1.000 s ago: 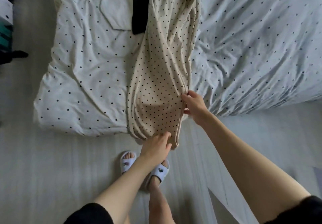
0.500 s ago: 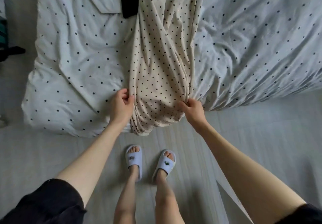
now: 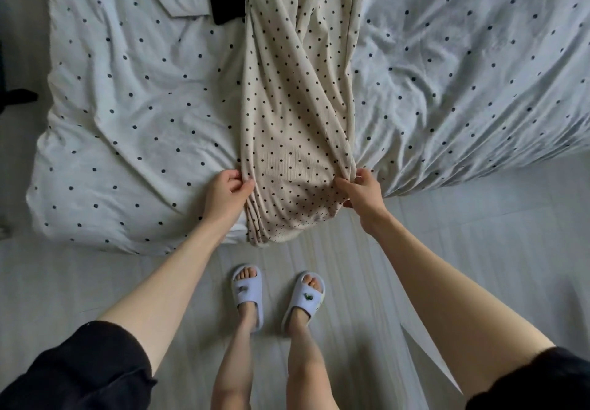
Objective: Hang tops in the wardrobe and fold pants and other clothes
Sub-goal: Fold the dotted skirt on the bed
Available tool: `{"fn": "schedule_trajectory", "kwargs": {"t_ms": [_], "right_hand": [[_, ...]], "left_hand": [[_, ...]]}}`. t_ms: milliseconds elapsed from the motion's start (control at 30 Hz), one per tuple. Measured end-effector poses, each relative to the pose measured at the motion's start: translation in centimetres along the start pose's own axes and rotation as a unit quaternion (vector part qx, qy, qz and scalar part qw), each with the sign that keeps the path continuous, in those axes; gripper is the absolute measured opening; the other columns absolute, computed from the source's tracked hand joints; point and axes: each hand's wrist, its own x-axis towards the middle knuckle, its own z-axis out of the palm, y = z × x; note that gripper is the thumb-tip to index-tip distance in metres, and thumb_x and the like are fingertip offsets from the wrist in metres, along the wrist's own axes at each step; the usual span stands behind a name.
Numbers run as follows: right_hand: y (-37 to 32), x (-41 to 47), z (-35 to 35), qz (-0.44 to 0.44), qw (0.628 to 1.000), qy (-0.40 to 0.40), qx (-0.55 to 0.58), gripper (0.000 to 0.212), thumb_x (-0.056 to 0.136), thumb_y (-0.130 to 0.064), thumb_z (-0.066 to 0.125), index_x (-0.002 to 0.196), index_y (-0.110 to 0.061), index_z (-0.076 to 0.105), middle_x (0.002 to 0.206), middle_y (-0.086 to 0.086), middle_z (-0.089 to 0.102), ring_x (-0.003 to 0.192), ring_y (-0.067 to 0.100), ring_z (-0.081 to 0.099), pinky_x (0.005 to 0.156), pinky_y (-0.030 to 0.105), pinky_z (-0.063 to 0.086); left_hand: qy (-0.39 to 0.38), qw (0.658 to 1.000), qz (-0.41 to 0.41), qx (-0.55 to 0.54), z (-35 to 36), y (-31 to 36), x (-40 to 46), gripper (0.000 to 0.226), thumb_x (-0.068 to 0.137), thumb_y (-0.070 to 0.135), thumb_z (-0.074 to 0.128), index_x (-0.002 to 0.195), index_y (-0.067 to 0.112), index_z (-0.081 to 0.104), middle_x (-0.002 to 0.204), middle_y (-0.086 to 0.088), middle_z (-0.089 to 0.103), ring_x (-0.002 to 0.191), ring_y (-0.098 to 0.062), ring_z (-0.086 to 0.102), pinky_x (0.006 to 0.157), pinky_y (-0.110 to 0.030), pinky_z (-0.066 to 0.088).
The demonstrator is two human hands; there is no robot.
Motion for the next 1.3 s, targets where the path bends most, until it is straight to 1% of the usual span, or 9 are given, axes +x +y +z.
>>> {"fn": "schedule_trajectory", "kwargs": {"t_ms": [133,267,467,600,700,833,1033,1133,1300], "right_hand": [[0.3,0.0,-0.1,-0.004,1.000,-0.012,0.004,0.013,0.085,-0.006,0.061,0.096,-0.013,0.060,0.091,0.000,0.066,0.073,0.004,0.058,0.050,0.008,0.045],[0.7,-1.0,-0.7,-0.002,0.999,-0.018,-0.051,0.021,0.084,-0.017,0.066,0.096,0.000,0.064,0.098,0.015,0.068,0.084,0.015,0.061,0.081,0.033,0.052],[0.8,-3.4,-3.2,-0.029,0.997,-0.024,-0.062,0.018,0.088,-0.026,0.064,0.092,-0.008,0.065,0.083,0.004,0.064,0.074,0.010,0.053,0.063,0.020,0.043],[0.4,-4.2,-3.4,-0.028,0.991,-0.001,-0.132,0.019,0.088,-0.024,0.061,0.073,-0.014,0.054,0.068,-0.005,0.051,0.066,0.011,0.046,0.056,0.023,0.037],[-1.2,-3.7,-3.3,0.009,0.990,-0.002,-0.144,0.013,0.088,-0.020,0.059,0.094,-0.009,0.061,0.090,0.004,0.064,0.088,0.021,0.059,0.072,0.028,0.046],[-4.8,-2.4,-3.1,-0.008,0.992,0.001,-0.126,0.041,0.091,-0.023,0.055,0.129,-0.008,0.050,0.119,0.010,0.060,0.100,0.020,0.057,0.080,0.030,0.044],[-12.3,1.0,-1.4,-0.069,0.993,-0.002,-0.097,0.031,0.096,-0.022,0.050,0.124,-0.008,0.053,0.106,0.009,0.064,0.078,0.013,0.058,0.062,0.021,0.044],[-16.9,3.3,-0.4,-0.106,0.989,0.028,-0.103,0.031,0.096,-0.021,0.049,0.123,-0.007,0.054,0.110,0.011,0.064,0.082,0.016,0.059,0.073,0.029,0.049],[-27.4,9.4,1.3,-0.258,0.917,0.144,-0.269,0.042,0.094,-0.022,0.049,0.134,-0.012,0.044,0.127,0.012,0.054,0.112,0.025,0.053,0.095,0.037,0.044]], "left_hand": [[-0.049,0.999,-0.007,0.002,0.4,0.3,0.3,0.017,0.090,0.015,0.060,0.106,0.011,0.057,0.098,-0.001,0.065,0.091,-0.016,0.062,0.081,-0.028,0.049],[-0.043,0.998,-0.018,0.030,0.4,0.2,-0.1,0.010,0.090,0.022,0.061,0.094,0.013,0.061,0.096,-0.008,0.068,0.090,-0.023,0.064,0.085,-0.041,0.052],[0.006,0.999,-0.039,0.001,-2.2,-1.0,-2.0,0.010,0.091,0.021,0.060,0.082,0.018,0.062,0.089,-0.010,0.067,0.086,-0.026,0.062,0.079,-0.038,0.050],[-0.020,0.998,-0.035,0.057,-1.9,-0.6,-3.2,0.012,0.091,0.019,0.060,0.095,0.010,0.065,0.085,-0.004,0.065,0.082,-0.021,0.059,0.072,-0.029,0.044],[-0.049,0.993,-0.043,0.094,-1.7,1.2,-3.0,0.022,0.091,0.014,0.058,0.112,0.007,0.061,0.104,-0.009,0.063,0.097,-0.025,0.059,0.086,-0.033,0.047],[-0.031,0.995,0.002,0.095,-2.2,4.9,-1.4,0.037,0.093,0.014,0.056,0.129,0.007,0.051,0.124,-0.012,0.057,0.113,-0.026,0.054,0.099,-0.039,0.044],[-0.016,0.992,0.075,0.105,-1.9,11.0,2.9,0.036,0.095,0.017,0.051,0.131,0.011,0.050,0.130,-0.009,0.055,0.113,-0.021,0.054,0.097,-0.030,0.042],[0.004,0.989,0.115,0.094,-1.8,14.0,5.9,0.035,0.097,0.018,0.048,0.131,0.015,0.049,0.132,-0.005,0.052,0.100,-0.011,0.051,0.085,-0.023,0.038],[0.032,0.974,0.203,0.094,-2.3,21.3,13.4,0.036,0.097,0.015,0.047,0.133,0.018,0.048,0.137,-0.004,0.045,0.112,-0.013,0.051,0.088,-0.020,0.037]]}}
